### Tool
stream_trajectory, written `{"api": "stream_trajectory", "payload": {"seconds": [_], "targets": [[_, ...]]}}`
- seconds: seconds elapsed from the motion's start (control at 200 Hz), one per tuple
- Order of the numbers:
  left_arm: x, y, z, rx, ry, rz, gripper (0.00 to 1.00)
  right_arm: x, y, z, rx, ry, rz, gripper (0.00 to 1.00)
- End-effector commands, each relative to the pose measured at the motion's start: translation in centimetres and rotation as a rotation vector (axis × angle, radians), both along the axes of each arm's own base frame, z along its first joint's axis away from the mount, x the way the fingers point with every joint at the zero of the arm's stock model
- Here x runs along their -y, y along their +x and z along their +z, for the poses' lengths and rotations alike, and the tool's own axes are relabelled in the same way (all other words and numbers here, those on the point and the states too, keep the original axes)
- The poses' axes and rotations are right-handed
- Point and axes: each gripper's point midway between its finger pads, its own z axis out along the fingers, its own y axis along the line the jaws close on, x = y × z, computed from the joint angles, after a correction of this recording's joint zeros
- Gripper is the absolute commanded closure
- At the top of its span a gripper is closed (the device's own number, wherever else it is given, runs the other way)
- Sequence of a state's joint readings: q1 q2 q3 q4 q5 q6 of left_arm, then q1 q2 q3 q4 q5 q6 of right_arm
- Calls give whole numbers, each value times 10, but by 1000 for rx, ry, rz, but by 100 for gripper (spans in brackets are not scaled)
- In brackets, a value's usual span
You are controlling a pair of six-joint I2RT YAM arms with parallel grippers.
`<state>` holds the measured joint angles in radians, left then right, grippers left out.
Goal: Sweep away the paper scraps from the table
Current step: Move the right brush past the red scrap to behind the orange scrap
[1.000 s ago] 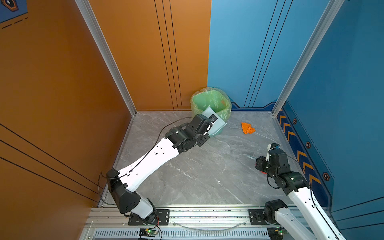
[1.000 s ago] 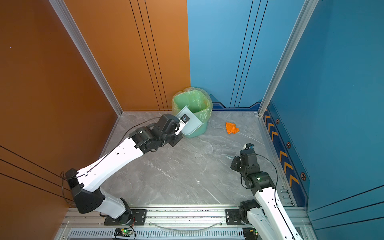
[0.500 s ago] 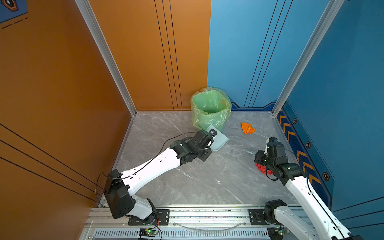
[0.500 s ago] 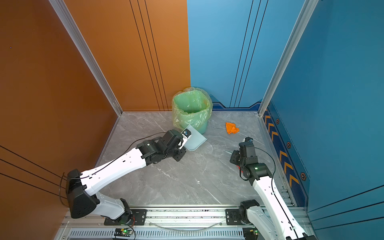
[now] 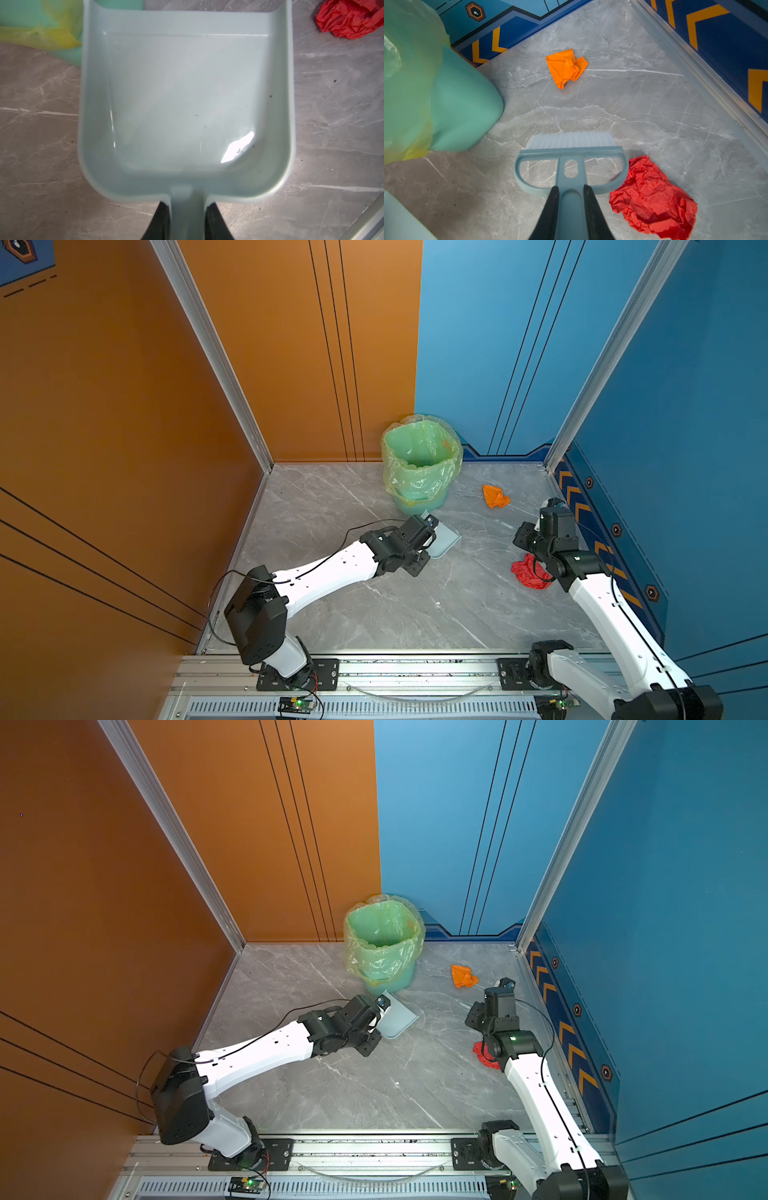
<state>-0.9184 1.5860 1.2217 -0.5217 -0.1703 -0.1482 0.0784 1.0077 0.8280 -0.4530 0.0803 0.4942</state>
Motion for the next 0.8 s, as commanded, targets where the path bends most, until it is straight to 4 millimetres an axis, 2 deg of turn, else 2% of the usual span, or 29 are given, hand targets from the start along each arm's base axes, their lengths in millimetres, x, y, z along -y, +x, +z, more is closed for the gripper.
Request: {"api": "stream_trajectory", "payload": {"seconds": [0.0, 0.385, 0.616, 0.796], "targets": [[11, -7, -14, -49, -19, -12, 100, 8, 19, 24, 81, -14, -25, 100], [43, -21, -48, -154, -31, -48, 100, 29, 68, 26, 121, -15, -76, 100], [59, -25, -74, -213, -38, -49, 100, 41, 112, 22, 138, 3, -113, 100], [66, -30, -81, -222, -28, -45, 100, 46, 141, 13, 173, 20, -145, 100]]}}
